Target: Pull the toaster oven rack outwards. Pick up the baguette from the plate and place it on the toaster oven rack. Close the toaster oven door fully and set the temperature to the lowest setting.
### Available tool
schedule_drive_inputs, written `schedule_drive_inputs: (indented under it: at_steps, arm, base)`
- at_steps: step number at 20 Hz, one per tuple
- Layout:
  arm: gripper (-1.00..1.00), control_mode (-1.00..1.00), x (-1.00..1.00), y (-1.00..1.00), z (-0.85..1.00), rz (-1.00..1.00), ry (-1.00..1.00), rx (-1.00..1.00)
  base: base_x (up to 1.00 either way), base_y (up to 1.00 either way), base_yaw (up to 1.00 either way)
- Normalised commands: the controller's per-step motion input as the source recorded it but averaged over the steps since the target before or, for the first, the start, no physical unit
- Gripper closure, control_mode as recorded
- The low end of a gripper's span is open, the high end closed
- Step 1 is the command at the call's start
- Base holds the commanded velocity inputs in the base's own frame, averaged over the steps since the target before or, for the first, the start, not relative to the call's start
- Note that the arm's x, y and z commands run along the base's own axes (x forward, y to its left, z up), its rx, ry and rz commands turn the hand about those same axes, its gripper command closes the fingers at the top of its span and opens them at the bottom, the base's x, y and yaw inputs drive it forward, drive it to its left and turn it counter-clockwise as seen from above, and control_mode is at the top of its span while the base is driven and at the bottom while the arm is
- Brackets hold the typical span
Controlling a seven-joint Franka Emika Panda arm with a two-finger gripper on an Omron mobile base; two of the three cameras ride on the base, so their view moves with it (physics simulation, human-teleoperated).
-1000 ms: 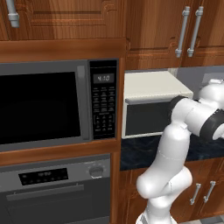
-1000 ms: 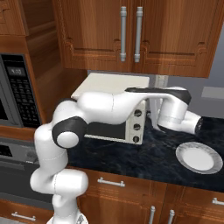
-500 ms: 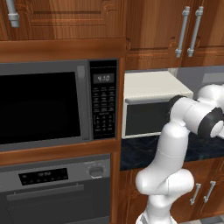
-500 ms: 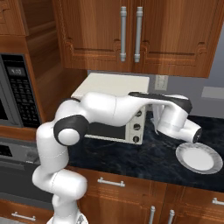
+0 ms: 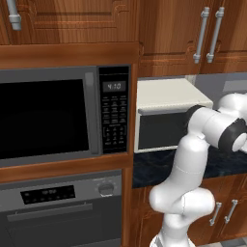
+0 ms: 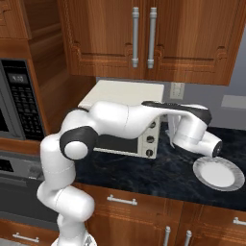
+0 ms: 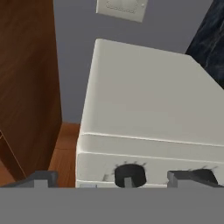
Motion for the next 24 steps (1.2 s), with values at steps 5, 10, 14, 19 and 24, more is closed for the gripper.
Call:
schedule_drive_inputs:
  at_steps: [5, 10, 14, 19, 24]
  arm:
    - [-1.00, -1.00, -0.48, 0.47, -0.33, -0.10, 0.00, -0.03]
    - [-1.00, -1.00, -0.60, 0.85, -0.07, -0.16, 0.00, -0.25]
    - [-1.00, -1.00, 0.22, 0.35, 0.08, -0.22, -0.06, -0.28]
    - [-1.00, -1.00, 0.38, 0.17, -0.18, -0.50, -0.21, -0.34]
    - [-1.00, -1.00, 0.19, 0.00, 0.02, -0.11, 0.00, -0.01]
  base:
    - [0.00, 0.00, 0.00]
    - [0.00, 0.00, 0.00]
    - [0.00, 0.00, 0.00]
    - [0.00, 0.00, 0.00]
    - [0.00, 0.00, 0.00]
